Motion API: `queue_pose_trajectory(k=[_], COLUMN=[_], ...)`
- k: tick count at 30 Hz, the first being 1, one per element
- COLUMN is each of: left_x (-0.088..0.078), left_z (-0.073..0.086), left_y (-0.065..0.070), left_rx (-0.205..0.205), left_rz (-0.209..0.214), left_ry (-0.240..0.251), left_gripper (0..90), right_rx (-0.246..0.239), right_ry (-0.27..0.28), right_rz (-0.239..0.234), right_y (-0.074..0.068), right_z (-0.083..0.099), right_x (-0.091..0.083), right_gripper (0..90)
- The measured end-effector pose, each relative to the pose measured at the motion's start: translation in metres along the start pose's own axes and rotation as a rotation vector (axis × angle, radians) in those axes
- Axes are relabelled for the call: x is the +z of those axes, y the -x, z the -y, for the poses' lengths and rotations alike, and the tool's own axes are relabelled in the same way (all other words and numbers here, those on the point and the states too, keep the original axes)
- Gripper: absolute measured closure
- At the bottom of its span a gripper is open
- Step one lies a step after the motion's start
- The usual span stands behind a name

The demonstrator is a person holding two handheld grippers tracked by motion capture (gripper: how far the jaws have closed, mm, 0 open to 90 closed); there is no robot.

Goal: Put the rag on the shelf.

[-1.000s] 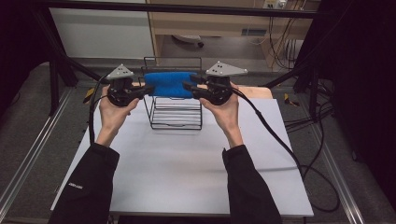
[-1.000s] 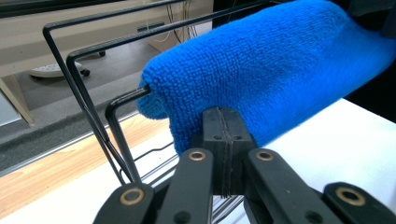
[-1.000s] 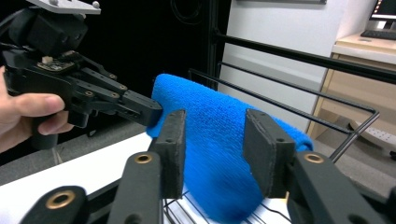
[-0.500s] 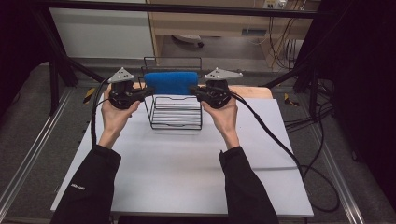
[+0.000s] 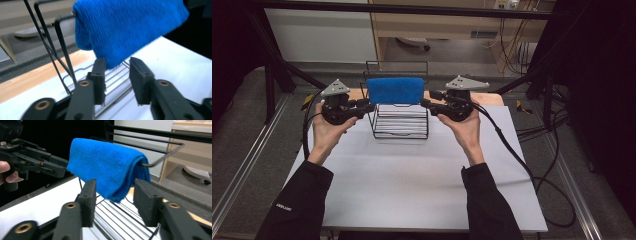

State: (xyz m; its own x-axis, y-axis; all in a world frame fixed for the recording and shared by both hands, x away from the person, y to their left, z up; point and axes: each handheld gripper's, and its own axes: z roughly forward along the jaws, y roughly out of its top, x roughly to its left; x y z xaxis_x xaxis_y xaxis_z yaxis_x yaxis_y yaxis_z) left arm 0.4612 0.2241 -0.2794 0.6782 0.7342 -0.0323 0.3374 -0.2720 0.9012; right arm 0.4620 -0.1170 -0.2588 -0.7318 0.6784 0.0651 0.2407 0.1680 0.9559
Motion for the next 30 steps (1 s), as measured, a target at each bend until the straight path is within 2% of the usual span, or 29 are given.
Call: queue_pose_trajectory(k=[8, 15, 19, 23, 30], left_x=[-0.004, -0.008, -0.01, -0.013, -0.014], left_z=[0.019, 0.039, 0.053, 0.067, 0.095], left_y=[0.007, 0.014, 0.017, 0.021, 0.025], left_rx=[0.015, 0.008, 0.019, 0.019, 0.0], left_rz=[-0.001, 0.008, 0.004, 0.003, 0.004], left_ry=[-0.04, -0.073, -0.109, -0.111, -0.122], left_gripper=[41.8, 27.6, 20.3, 15.1, 9.8], right_rx=[0.014, 0.037, 0.039, 0.06, 0.069], right_ry=[-0.018, -0.067, -0.099, -0.115, -0.157], right_rz=[0.007, 0.001, 0.017, 0.036, 0.029], right_y=[0.005, 0.014, 0.017, 0.021, 0.026], right_z=[0.013, 0.032, 0.05, 0.07, 0.1], right_x=[-0.024, -0.042, -0.051, -0.058, -0.066], right_gripper=[26.1, 13.2, 9.5, 7.6, 5.4])
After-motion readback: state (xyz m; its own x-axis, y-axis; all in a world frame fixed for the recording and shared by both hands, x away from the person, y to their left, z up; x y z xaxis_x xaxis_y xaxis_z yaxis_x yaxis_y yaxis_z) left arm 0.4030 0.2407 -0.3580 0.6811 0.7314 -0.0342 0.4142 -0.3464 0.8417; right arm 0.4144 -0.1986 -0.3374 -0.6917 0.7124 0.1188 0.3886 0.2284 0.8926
